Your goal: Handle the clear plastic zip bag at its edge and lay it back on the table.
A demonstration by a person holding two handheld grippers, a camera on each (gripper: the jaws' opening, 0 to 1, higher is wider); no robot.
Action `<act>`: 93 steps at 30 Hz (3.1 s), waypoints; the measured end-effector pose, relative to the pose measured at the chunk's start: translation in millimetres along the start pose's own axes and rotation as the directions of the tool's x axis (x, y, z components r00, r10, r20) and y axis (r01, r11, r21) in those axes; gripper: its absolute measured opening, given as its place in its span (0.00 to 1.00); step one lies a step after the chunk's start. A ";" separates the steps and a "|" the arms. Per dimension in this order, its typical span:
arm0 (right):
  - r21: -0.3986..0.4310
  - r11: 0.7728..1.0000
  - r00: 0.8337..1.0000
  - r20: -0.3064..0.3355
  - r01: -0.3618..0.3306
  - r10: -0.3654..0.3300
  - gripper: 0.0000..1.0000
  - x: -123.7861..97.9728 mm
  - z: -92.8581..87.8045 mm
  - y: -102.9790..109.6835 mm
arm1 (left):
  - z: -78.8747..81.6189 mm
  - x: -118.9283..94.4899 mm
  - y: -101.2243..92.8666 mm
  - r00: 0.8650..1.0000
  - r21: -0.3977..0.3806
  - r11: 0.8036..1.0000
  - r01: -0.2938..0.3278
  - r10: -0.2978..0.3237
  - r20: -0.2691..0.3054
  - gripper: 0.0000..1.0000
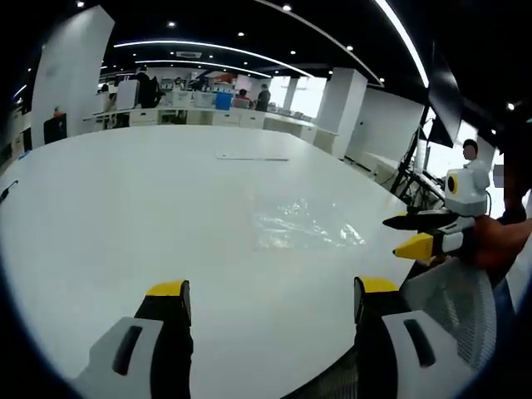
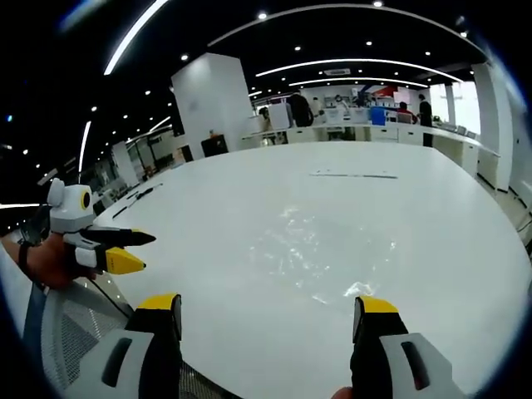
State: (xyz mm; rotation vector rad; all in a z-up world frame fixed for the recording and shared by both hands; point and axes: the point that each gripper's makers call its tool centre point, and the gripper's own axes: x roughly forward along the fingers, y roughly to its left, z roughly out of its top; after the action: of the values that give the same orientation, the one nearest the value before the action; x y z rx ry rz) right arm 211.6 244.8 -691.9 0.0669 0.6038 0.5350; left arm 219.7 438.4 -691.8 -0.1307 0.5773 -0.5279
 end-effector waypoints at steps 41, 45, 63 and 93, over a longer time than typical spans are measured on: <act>0.012 1.000 1.000 -0.016 0.000 0.000 0.78 -0.4 -2.6 0.7 | 0.0 -0.5 0.9 1.000 -0.017 1.000 0.001 -0.001 -0.001 0.79; 0.013 1.000 1.000 -0.017 -0.005 0.005 0.76 0.1 -2.5 1.6 | 0.5 -0.9 0.3 1.000 -0.020 1.000 0.002 -0.002 0.000 0.79; 0.002 1.000 0.999 -0.040 -0.029 0.029 0.74 3.7 -4.8 7.6 | 0.5 -2.3 1.3 1.000 -0.039 0.999 -0.002 0.002 0.001 0.78; -0.062 0.992 0.990 -0.094 -0.112 0.106 0.71 65.6 15.9 23.0 | -4.2 -2.6 6.8 1.000 -0.065 0.998 -0.007 0.007 -0.012 0.76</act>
State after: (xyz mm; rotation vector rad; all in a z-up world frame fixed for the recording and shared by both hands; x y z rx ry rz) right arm 255.3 298.8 -708.2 0.0122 0.6728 0.6663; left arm 218.5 445.7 -695.8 -0.1872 0.6067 -0.5035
